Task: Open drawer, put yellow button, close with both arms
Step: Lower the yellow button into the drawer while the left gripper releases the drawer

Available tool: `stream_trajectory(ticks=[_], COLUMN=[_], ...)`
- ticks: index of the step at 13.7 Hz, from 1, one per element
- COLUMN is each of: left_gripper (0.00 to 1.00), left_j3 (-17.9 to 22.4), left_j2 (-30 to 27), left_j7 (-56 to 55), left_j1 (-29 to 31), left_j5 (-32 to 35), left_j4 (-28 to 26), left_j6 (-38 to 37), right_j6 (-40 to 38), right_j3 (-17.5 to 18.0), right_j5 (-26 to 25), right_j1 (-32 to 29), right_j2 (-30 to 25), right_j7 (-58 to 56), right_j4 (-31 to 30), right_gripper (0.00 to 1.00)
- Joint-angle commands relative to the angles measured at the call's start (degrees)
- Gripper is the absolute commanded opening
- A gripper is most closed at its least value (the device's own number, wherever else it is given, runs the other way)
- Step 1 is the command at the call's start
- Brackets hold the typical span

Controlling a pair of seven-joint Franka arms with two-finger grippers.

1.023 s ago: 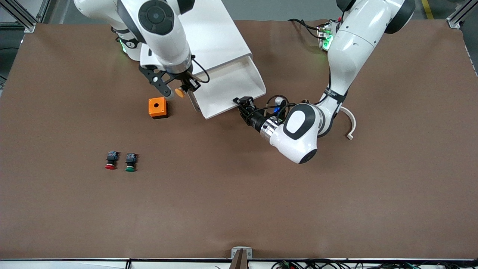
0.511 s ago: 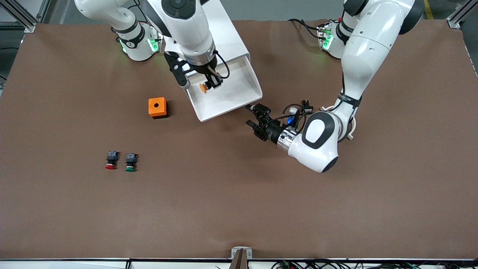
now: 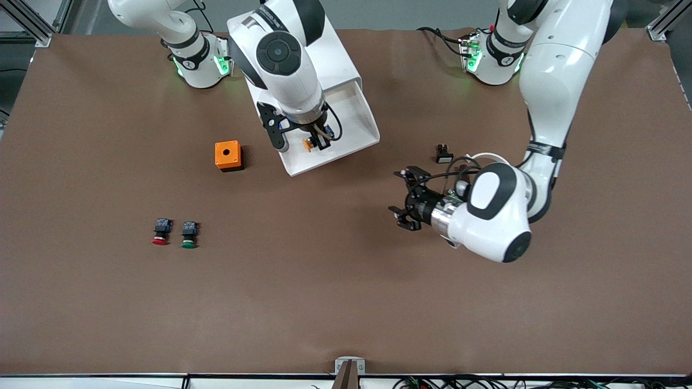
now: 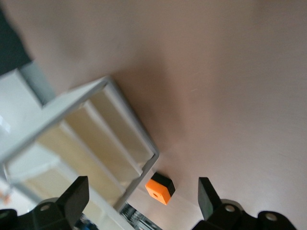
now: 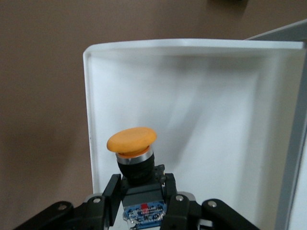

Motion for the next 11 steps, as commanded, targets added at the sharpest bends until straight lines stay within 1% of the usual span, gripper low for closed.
stream_trajectory(ticks=[1,3,4,6,7,8,9,10,11], left_gripper=[1.00,1.00,1.00,1.00,1.00,1.00,1.00,1.00,1.00], left_j3=[2.9,2.5,2.3,2.3,1.6,1.5,1.3,0.6,-0.6], left_j2=[-1.7,-5.0,-6.3,-7.9,-8.1,-8.7,-9.4,-10.2,-10.7], left_j7=[14.0,31.8,37.1,40.6,43.4,46.7,49.8,51.8,51.9], left_j1=[1.0,0.1,-0.3,-1.3,-1.6,-1.6,-1.8,-2.1,-2.2], left_j5=[4.0,13.2,16.9,21.4,22.8,23.9,25.9,27.4,29.1], left_j4=[-0.3,-0.4,-0.4,-0.5,-0.5,-0.5,-0.7,-0.8,-0.9], left_j6=[-0.1,-0.1,-0.3,-0.6,-0.4,-0.4,0.0,0.2,2.0], right_j6=[-0.2,-0.2,-0.2,-0.2,-0.3,-0.3,-0.3,-0.3,-0.6], right_j3=[0.0,0.0,0.0,0.0,0.0,0.0,0.0,0.0,0.0], right_j5=[1.3,1.3,1.3,1.3,1.2,1.2,1.2,1.2,1.2], right_j1=[0.3,0.8,0.9,0.9,1.0,1.4,1.5,1.5,1.6], right_j2=[1.1,1.7,1.9,2.0,2.0,2.0,2.0,2.0,2.0], right_j7=[0.7,0.7,0.7,0.7,0.7,0.7,0.7,0.9,1.1], right_j4=[1.1,1.2,1.2,1.2,1.2,1.2,1.2,1.3,1.4], right_gripper=[0.28,0.31,0.34,0.38,0.43,0.52,0.70,0.98,1.00])
